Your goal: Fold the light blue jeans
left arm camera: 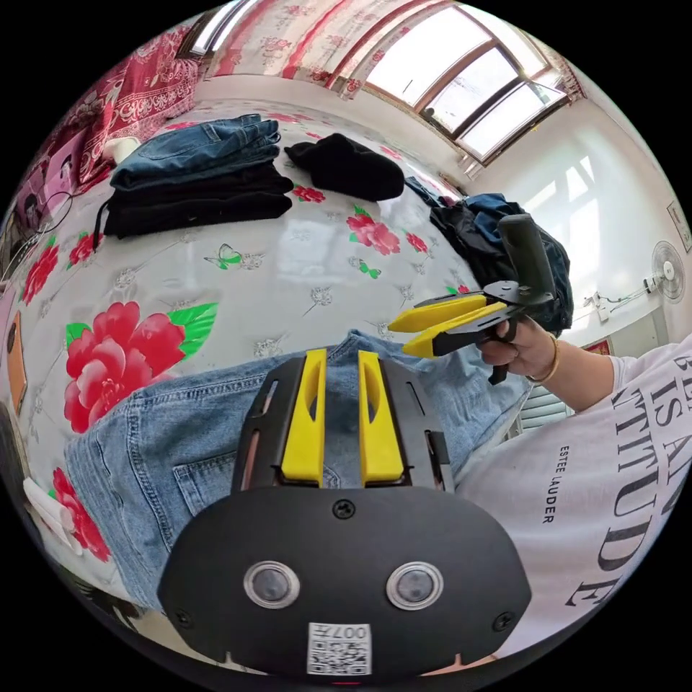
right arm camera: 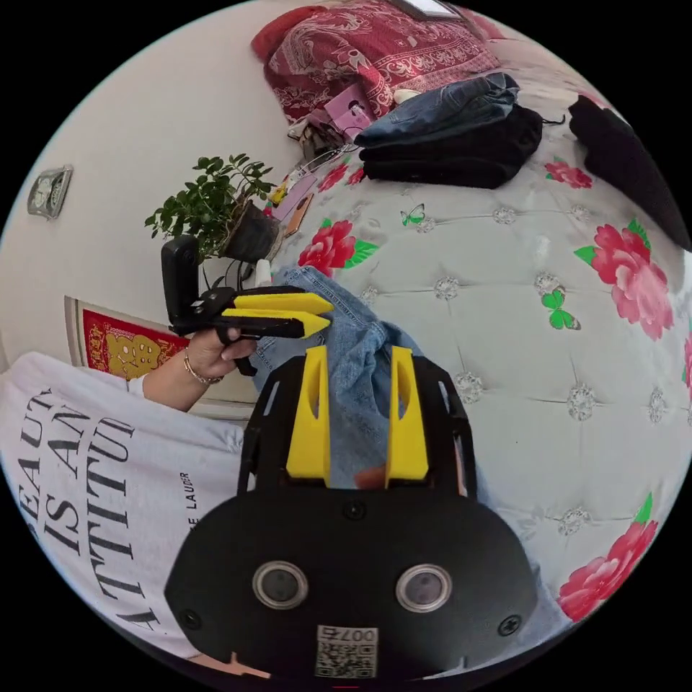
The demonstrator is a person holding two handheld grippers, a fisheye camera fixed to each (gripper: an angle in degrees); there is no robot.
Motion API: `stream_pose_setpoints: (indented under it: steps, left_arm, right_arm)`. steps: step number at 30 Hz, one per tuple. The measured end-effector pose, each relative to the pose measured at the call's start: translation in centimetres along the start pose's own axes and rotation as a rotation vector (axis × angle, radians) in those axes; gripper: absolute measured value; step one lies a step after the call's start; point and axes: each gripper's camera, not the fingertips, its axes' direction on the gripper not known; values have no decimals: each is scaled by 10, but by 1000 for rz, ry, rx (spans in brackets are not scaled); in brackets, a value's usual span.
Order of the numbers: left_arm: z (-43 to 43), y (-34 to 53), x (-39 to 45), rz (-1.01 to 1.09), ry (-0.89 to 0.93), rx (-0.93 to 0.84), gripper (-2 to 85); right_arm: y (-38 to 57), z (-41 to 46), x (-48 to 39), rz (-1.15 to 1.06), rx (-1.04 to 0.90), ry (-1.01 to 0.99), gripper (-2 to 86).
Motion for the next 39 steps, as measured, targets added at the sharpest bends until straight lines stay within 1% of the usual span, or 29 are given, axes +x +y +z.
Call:
stream_pose_setpoints:
  steps: [1,3,4,5,6,7,8,9,10,11,13,16,18,19,21,22,24,26,29,31,33,35,36,37,39]
  left_arm:
    - [1,6,-4,-27,-17,1,68]
    - [3,19,-10,-69,-56,-6,67]
    - [2,29,-15,-101,-96,-10,65]
    - [1,35,-17,-120,-123,-11,63]
    - [-2,46,-21,-158,-184,-10,61]
    - [-5,59,-26,-202,-257,-12,59]
    - [-7,65,-29,-226,-297,-16,58]
    - [-6,76,-35,-285,-394,-46,54]
    - [-2,85,-43,-349,-500,-109,49]
    - [1,89,-47,-369,-536,-134,45]
    - [10,99,-50,-366,-526,-100,28]
    - [30,96,-44,-331,-558,-78,11]
    - [37,92,-37,-310,-594,-72,5]
    - [40,90,-33,-299,-612,-66,2]
    - [43,90,-29,-287,-626,-48,0]
    - [43,90,-28,-291,-622,-37,0]
    - [41,89,-30,-308,-603,-24,-1]
    - [38,87,-35,-338,-575,-16,-2]
    - [31,80,-40,-378,-541,-26,-2]
    - [21,71,-42,-419,-530,-76,-3]
    - [10,67,-41,-474,-541,-96,-4]
    - [-3,69,-34,-501,-546,-69,-4]
    - [-9,72,-28,-491,-540,-46,-5]
    - [-12,74,-23,-474,-535,-48,-5]
    - [-7,77,-22,-454,-548,-105,-5]
  right_arm:
    - [-10,3,2,15,-19,-10,48]
    - [-48,20,12,63,-104,-121,24]
    - [-57,23,14,67,-123,-120,19]
    - [-72,21,18,91,-125,-26,11]
    - [-85,7,25,110,-78,73,7]
    - [-91,-2,30,121,-60,75,7]
    - [-98,-26,42,171,2,63,6]
    - [-98,-58,49,202,109,76,9]
    - [-96,-75,52,209,147,83,10]
    - [-92,-105,57,220,199,98,17]
    - [-77,-144,62,247,233,133,25]
    - [-27,-189,57,290,245,249,34]
    - [32,-216,51,379,250,374,37]
    - [49,-224,50,419,262,402,38]
    - [130,-258,48,623,350,510,43]
    - [152,-268,46,678,379,537,44]
    - [239,-308,39,924,511,653,52]
    - [295,-333,32,1058,592,736,55]
    - [354,-356,42,1185,561,782,51]
    - [368,-358,56,1204,493,747,39]
    - [367,-346,68,1171,374,735,23]
    - [355,-345,57,1096,299,847,11]
    - [351,-351,53,1072,253,846,7]
    - [350,-357,47,1053,267,843,5]
    - [364,-392,5,994,452,871,4]
